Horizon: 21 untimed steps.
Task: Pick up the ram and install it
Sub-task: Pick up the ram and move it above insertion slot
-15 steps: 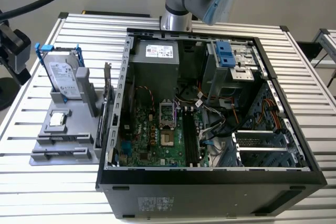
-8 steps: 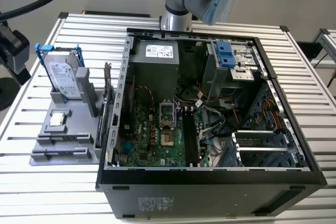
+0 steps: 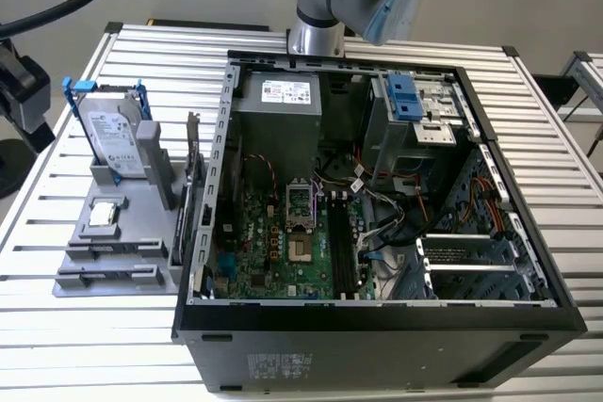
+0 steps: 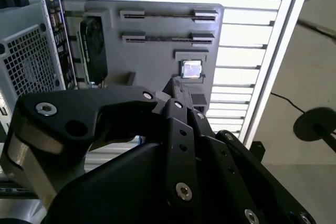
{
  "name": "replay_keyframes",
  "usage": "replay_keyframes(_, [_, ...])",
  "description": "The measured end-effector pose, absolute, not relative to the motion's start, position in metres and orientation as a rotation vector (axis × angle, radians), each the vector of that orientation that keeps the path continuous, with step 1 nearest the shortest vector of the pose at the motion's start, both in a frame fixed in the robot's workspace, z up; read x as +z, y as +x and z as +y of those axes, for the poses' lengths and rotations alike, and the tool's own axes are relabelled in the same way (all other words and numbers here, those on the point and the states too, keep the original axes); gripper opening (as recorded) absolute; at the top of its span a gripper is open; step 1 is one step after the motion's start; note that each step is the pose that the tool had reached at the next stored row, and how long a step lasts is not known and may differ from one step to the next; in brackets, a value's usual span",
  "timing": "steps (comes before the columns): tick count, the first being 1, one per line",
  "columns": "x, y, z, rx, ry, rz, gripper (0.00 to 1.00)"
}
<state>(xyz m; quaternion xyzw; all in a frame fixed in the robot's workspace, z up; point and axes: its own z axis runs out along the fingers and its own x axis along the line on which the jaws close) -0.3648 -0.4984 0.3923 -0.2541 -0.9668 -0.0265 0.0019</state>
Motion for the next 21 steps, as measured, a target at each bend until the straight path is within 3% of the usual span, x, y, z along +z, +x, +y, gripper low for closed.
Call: replay_keyframes(21, [0.3923, -0.3673, -0.4985, -0.083, -0.962, -2.988, 0.00])
